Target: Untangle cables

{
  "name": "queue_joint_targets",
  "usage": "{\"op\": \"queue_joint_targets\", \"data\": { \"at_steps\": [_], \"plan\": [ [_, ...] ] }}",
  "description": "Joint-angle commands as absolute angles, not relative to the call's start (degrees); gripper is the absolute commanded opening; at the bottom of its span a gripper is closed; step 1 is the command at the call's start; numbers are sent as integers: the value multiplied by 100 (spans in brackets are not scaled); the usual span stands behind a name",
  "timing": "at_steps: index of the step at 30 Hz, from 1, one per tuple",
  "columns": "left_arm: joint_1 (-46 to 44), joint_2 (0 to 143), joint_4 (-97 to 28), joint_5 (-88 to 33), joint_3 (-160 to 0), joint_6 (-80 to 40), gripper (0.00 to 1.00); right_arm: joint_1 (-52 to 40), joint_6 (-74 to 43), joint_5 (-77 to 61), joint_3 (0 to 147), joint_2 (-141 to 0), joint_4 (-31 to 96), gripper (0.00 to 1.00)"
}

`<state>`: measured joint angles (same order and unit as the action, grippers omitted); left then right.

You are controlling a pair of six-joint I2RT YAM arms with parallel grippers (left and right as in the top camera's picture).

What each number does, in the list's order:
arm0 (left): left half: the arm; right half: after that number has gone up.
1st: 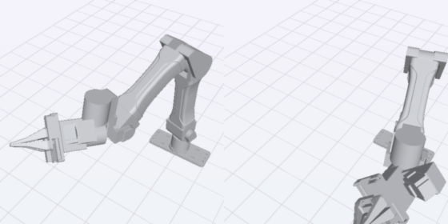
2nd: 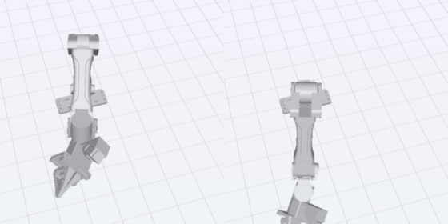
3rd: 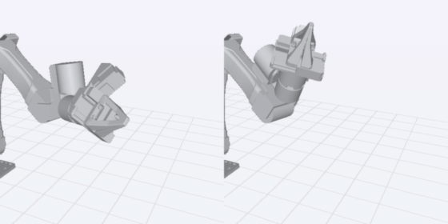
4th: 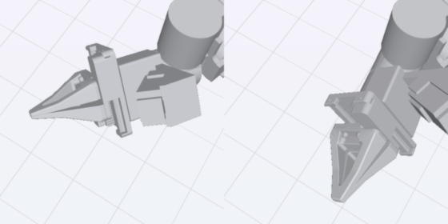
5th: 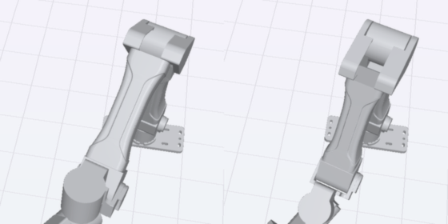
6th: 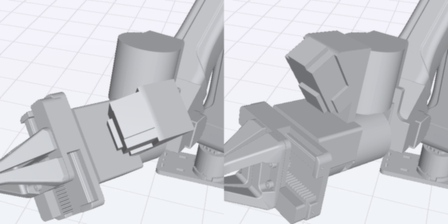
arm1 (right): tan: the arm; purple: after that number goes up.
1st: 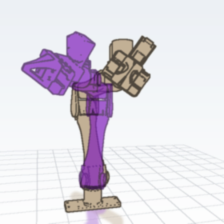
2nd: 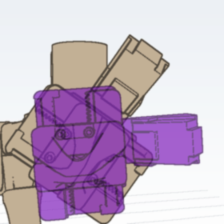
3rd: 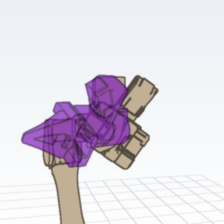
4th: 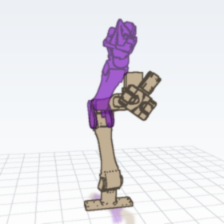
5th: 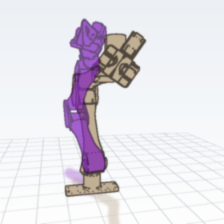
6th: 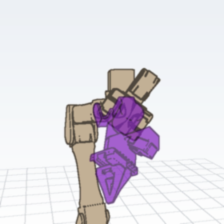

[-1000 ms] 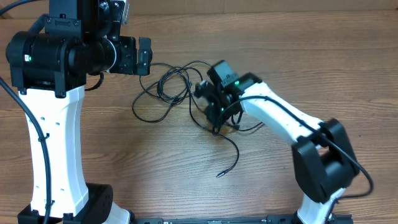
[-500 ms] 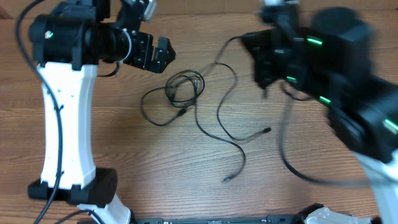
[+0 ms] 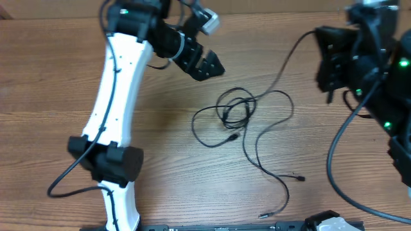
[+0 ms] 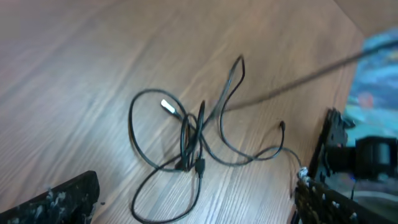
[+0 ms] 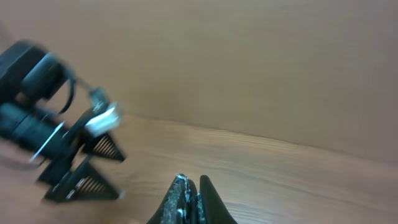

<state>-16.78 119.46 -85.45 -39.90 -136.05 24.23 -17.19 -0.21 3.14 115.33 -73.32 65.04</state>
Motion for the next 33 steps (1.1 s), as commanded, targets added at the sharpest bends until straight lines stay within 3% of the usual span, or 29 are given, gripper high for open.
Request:
{"op": "queue_joint_targets", "data": {
  "at_steps": [1, 5, 10, 21, 24, 33],
  "plan": [
    [-1883, 12151, -8499, -4016, -13616, 2724, 100, -1337, -556, 600, 11548, -7260, 6604, 100],
    [-1927, 12053, -8318, -3944, -13649, 2569, 100, -1280, -794, -287, 11546, -7662, 7048, 100],
    [-1793, 11609, -8149, -3752, -13690, 2067, 100, -1280, -1621, -419, 11192, -8436, 7207, 100],
    [-1367, 9918, -8038, -1616, -13694, 432, 100, -1671, -3793, -1107, 9181, -10090, 5078, 99],
    [-1341, 9697, -8128, -1417, -13694, 364, 100, -1883, -4584, -1127, 8790, -10523, 4587, 86],
    [-1341, 9688, -8477, -1393, -13692, 364, 100, -2493, -5966, -1122, 8335, -11369, 4095, 86]
  ]
}}
